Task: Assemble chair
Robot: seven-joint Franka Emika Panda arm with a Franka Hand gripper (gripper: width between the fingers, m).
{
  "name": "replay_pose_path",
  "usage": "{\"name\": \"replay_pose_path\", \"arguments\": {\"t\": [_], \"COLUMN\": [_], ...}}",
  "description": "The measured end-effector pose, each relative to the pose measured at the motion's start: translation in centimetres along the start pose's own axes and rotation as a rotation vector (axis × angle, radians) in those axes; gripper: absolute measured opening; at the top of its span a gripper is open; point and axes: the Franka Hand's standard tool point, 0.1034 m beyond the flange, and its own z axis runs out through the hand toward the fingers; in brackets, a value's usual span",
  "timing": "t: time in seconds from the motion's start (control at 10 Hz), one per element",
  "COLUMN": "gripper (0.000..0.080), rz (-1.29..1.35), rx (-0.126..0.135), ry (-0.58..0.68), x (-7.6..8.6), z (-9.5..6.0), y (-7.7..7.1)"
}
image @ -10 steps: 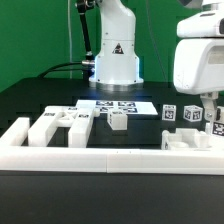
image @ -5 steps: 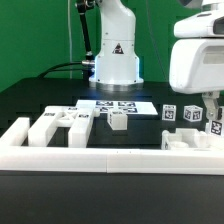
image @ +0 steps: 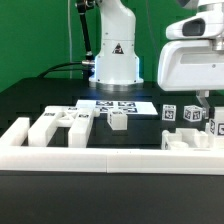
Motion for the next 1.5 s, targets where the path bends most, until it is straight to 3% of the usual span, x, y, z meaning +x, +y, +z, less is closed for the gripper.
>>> {"name": "replay_pose_path", "arguments": {"t": [0.7, 1.1, 1.2, 1.3, 1.5], "gripper": [0.0291, 0.0291, 0.0474, 0.0591, 0.0638], "rz": [0.535, 0.571, 0.544, 0.536, 0.334], "rx": [-0.004, -0.005, -0.005, -0.004, -0.008], "ry": [0.0, 0.001, 0.001, 0.001, 0.004], "x": [0.02, 0.0, -0.02, -0.11, -0.08], "z": [-0.01, 0.0, 0.0, -0.01, -0.09], "y": [0.02, -0.02, -0.09, -0.41, -0.51]}}
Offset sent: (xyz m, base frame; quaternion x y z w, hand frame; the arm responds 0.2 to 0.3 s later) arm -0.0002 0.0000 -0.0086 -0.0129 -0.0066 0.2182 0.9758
